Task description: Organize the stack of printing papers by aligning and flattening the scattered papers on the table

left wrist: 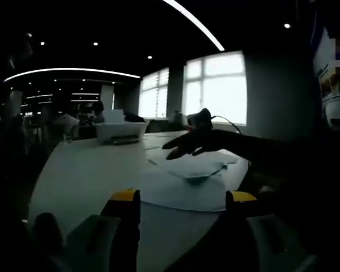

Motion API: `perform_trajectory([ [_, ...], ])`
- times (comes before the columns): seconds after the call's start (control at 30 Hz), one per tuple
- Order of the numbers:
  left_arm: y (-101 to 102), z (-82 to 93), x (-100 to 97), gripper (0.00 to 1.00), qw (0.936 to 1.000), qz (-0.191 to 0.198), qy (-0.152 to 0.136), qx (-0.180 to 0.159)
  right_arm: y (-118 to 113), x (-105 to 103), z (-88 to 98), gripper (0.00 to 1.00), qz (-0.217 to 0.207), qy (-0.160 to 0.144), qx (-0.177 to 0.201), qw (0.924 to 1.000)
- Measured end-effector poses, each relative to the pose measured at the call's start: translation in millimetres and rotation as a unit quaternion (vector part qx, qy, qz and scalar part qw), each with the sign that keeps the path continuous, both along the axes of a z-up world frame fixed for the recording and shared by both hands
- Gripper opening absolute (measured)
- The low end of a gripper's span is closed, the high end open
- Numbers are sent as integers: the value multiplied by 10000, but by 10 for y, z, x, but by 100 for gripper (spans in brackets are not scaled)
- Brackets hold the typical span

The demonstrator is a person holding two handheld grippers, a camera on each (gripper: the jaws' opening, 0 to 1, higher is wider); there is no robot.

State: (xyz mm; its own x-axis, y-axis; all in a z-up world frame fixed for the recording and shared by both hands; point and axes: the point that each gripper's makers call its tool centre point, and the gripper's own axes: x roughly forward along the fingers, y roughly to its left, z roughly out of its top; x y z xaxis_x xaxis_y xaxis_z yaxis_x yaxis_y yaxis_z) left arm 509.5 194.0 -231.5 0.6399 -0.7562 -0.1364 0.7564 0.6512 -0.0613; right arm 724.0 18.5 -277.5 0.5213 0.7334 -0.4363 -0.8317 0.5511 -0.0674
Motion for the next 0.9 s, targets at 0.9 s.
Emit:
perform_trajectory([
  [0.9,227,17,97,64,9998,199,-15,-73,108,315,-255,54,-100,272,149,9995],
])
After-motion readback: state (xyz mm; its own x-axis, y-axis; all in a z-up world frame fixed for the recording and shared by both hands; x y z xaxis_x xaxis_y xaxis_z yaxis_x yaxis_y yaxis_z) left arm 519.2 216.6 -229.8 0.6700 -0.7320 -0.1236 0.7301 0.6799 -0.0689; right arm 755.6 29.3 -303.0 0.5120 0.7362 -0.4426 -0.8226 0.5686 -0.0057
